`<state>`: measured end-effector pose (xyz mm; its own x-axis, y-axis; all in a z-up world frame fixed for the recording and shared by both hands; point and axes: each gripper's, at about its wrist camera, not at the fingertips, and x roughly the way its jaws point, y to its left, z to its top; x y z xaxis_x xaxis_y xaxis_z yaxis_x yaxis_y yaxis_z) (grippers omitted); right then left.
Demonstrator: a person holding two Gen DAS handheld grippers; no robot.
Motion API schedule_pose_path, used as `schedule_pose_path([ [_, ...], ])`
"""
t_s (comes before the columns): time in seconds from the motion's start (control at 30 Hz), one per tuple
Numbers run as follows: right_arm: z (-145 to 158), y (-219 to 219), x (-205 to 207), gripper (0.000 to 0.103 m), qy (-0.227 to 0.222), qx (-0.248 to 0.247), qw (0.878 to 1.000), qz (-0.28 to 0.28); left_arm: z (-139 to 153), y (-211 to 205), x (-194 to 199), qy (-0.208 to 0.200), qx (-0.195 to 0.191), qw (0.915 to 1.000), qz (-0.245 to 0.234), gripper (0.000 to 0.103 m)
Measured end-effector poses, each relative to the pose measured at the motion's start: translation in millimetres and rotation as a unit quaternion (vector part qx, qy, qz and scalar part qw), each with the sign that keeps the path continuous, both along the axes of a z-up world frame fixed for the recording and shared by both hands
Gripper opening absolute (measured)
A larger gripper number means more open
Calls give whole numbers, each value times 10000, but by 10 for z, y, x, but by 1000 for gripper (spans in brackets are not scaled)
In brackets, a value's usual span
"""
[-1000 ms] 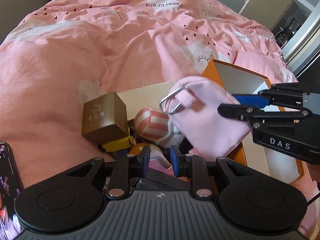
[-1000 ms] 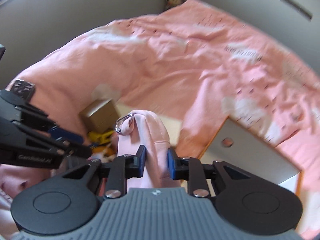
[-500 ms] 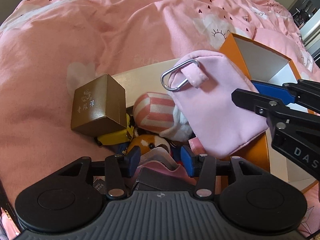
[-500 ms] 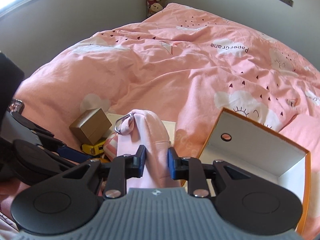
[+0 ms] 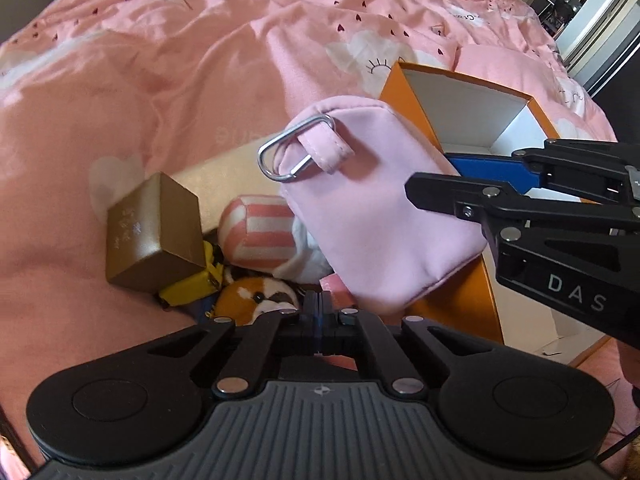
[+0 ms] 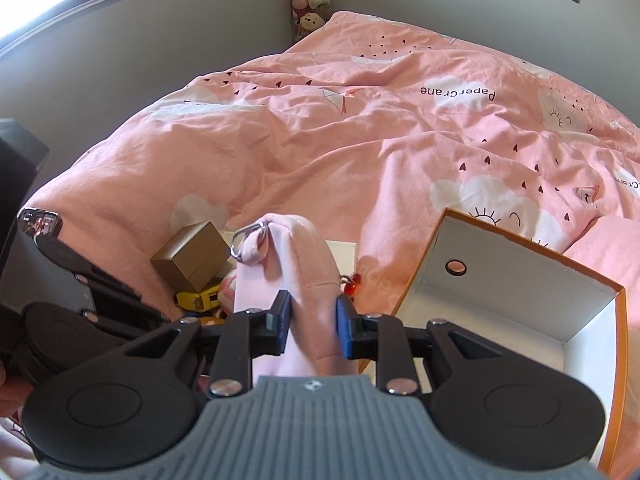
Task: Organize objects
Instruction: 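Carry the pink pouch over the box with the right tool while the left reaches out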
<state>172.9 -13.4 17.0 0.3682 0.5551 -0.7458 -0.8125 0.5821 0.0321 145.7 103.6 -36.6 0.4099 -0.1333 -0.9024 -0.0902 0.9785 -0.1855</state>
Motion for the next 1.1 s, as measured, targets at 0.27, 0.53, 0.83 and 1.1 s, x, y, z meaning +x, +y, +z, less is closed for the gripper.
schedule_pose_path([
  [0.27, 243, -123, 15, 25, -250, 83, 9996, -60, 236, -184, -48, -235, 1052, 9732, -2031, 10],
  [0.53, 721, -618, 62, 25, -361, 463, 9967, -559, 47, -535, 2, 203, 1523, 8923, -4245, 31],
  [0.83, 565, -1272, 169, 25, -23, 301, 9874, -1551, -364, -885, 311, 1295, 1848, 7752, -5900, 33],
  [1.1, 220, -1430, 290, 25, 426, 21, 9848, -1682, -587, -981, 559, 2441, 1410, 7115, -6436, 25],
])
